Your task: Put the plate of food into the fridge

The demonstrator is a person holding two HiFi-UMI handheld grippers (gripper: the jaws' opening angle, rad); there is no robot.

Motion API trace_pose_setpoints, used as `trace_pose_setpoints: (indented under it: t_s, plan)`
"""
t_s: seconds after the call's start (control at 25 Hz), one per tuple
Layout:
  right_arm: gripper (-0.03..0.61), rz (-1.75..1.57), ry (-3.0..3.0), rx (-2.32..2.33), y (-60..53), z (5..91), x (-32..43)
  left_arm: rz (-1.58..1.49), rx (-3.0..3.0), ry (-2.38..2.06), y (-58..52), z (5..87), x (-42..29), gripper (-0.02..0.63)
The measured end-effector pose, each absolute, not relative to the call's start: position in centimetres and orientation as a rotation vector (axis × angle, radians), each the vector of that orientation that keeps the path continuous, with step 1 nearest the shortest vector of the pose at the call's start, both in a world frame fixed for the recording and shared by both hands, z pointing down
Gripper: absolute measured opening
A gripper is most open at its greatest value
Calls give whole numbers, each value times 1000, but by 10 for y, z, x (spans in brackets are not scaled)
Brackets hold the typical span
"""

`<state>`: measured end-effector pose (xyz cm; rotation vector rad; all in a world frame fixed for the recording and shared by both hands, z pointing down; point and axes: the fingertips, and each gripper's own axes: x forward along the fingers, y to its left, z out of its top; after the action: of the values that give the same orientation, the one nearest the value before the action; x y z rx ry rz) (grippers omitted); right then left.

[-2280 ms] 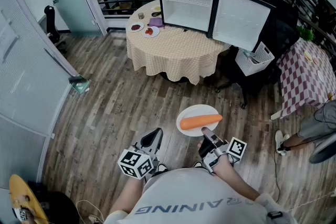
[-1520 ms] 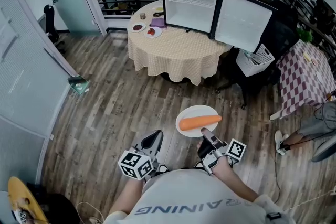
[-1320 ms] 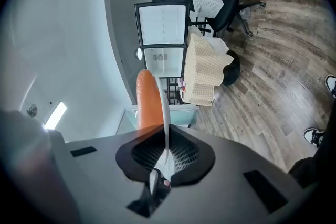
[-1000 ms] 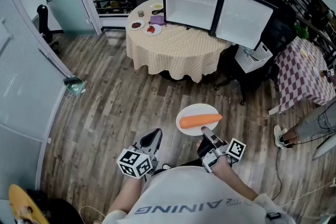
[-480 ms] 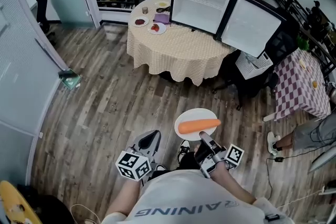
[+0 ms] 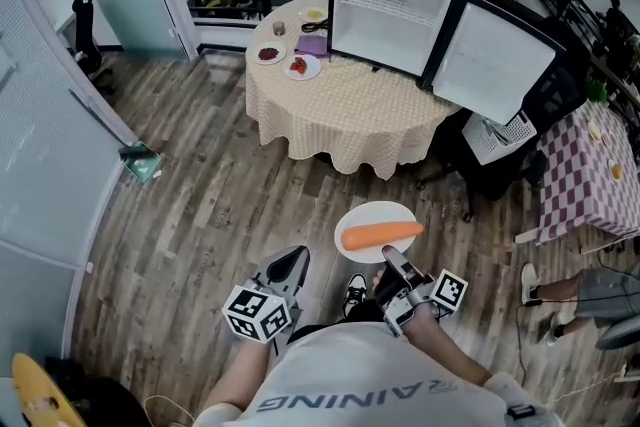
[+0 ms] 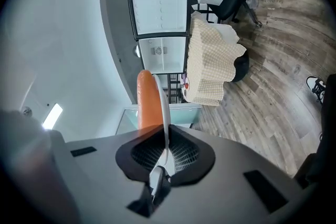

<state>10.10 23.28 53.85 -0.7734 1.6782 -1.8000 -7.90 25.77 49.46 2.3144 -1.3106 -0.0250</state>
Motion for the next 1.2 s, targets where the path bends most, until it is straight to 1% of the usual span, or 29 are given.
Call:
trace_pose_setpoints:
  t_s: [0.64,0.92,1.2]
  plan:
    - [35,-1847,1696,-761,99,546,150,30,2269,-1400,141,487,-25,5]
    - [35,-1861,1679,-747,73,554,167,52,2277,-1414,108,488,-4,5]
    - [35,-1842,1641,-767,49,561,176,68,2287,-1372,76,498,1,5]
